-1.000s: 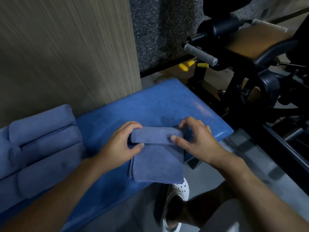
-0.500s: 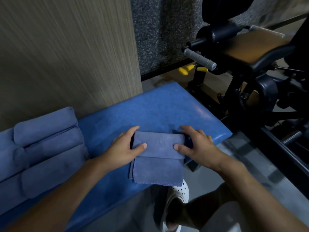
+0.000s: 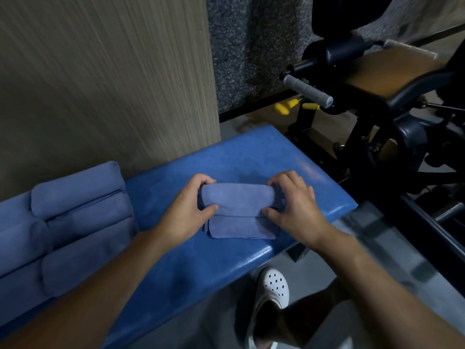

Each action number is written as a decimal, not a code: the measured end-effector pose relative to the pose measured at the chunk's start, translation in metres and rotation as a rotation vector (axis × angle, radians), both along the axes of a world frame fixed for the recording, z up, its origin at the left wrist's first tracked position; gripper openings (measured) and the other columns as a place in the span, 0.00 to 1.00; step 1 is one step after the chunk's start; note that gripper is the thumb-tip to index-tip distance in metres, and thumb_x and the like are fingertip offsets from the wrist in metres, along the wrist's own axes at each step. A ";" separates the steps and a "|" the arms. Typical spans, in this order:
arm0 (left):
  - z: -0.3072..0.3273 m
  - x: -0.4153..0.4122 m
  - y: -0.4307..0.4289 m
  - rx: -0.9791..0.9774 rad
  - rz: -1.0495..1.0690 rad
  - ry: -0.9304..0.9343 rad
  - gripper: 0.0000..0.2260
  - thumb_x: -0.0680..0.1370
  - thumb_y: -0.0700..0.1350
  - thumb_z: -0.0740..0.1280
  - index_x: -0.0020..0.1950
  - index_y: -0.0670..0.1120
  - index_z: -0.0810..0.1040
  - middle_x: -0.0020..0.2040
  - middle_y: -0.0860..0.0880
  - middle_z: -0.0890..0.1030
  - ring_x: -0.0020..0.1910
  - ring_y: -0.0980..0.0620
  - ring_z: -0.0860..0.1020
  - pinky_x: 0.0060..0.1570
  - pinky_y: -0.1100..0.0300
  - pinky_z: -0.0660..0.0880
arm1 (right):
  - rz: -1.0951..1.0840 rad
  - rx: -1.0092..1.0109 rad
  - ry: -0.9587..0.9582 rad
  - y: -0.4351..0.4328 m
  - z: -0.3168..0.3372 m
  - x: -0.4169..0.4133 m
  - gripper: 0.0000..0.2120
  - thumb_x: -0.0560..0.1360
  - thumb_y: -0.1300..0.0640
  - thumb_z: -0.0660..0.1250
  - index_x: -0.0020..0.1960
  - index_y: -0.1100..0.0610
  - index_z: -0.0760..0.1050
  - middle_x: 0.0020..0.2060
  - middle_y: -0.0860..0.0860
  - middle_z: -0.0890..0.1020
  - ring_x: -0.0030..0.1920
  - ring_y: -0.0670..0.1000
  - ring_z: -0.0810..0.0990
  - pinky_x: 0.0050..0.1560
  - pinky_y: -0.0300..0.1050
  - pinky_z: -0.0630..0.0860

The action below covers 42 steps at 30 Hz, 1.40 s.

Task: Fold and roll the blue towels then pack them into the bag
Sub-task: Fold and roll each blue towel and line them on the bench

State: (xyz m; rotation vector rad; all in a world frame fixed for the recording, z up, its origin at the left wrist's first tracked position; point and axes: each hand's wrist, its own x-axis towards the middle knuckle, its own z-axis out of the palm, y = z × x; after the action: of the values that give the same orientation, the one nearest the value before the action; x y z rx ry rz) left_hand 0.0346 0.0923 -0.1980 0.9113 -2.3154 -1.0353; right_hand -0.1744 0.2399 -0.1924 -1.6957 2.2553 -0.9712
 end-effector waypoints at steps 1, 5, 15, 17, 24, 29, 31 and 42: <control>0.001 0.005 0.003 -0.012 -0.027 -0.013 0.20 0.72 0.38 0.72 0.56 0.56 0.70 0.54 0.59 0.78 0.55 0.57 0.78 0.55 0.51 0.77 | 0.021 0.002 -0.009 0.003 0.000 0.002 0.21 0.65 0.45 0.73 0.53 0.46 0.70 0.53 0.43 0.70 0.56 0.47 0.69 0.54 0.45 0.60; 0.002 0.021 0.023 -0.073 -0.082 -0.025 0.18 0.72 0.47 0.72 0.58 0.55 0.71 0.56 0.60 0.78 0.56 0.58 0.78 0.55 0.61 0.75 | 0.062 -0.058 -0.155 0.013 0.000 0.007 0.15 0.69 0.35 0.63 0.45 0.45 0.72 0.48 0.43 0.73 0.52 0.47 0.73 0.56 0.51 0.69; -0.022 0.031 0.035 0.089 0.027 -0.067 0.25 0.69 0.63 0.67 0.64 0.58 0.69 0.62 0.59 0.74 0.64 0.60 0.72 0.65 0.55 0.71 | -0.016 0.202 -0.222 0.027 -0.008 0.015 0.24 0.70 0.40 0.71 0.59 0.47 0.67 0.54 0.44 0.73 0.58 0.49 0.70 0.62 0.51 0.66; -0.026 0.035 0.034 0.133 0.049 -0.151 0.37 0.66 0.67 0.68 0.72 0.60 0.61 0.67 0.57 0.72 0.67 0.58 0.71 0.68 0.54 0.69 | -0.038 0.346 -0.147 0.030 -0.008 0.016 0.35 0.69 0.36 0.69 0.70 0.48 0.62 0.60 0.44 0.71 0.63 0.49 0.66 0.64 0.51 0.60; -0.024 0.034 0.042 0.255 0.066 -0.039 0.35 0.63 0.62 0.73 0.68 0.61 0.66 0.59 0.52 0.77 0.57 0.55 0.78 0.59 0.48 0.77 | -0.018 0.338 -0.257 0.028 -0.004 0.015 0.21 0.66 0.37 0.72 0.52 0.45 0.71 0.47 0.44 0.77 0.53 0.49 0.74 0.58 0.50 0.68; -0.009 0.049 0.047 0.328 0.164 0.194 0.29 0.64 0.57 0.75 0.62 0.65 0.69 0.57 0.49 0.78 0.55 0.49 0.80 0.52 0.51 0.80 | -0.018 0.127 -0.744 0.013 0.013 0.039 0.23 0.68 0.55 0.77 0.59 0.53 0.72 0.51 0.50 0.78 0.48 0.52 0.81 0.43 0.41 0.80; 0.002 0.063 0.046 0.308 0.249 0.266 0.27 0.67 0.53 0.75 0.63 0.62 0.69 0.56 0.47 0.78 0.54 0.48 0.80 0.48 0.57 0.79 | -0.006 0.093 -0.817 0.002 0.021 0.058 0.23 0.69 0.56 0.76 0.60 0.55 0.73 0.51 0.50 0.79 0.49 0.50 0.82 0.44 0.40 0.80; 0.052 0.195 0.015 -0.033 0.593 0.266 0.17 0.76 0.44 0.72 0.56 0.61 0.69 0.41 0.55 0.78 0.38 0.57 0.79 0.38 0.58 0.77 | 0.120 0.181 -1.061 -0.092 0.049 0.190 0.20 0.69 0.55 0.76 0.56 0.56 0.71 0.48 0.56 0.83 0.45 0.54 0.84 0.46 0.49 0.82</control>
State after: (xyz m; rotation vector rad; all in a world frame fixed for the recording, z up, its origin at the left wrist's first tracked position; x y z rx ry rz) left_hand 0.2297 0.1076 -0.1461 1.2551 -1.6819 -0.7967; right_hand 0.0153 0.1478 -0.1430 -0.8597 1.4455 -1.1881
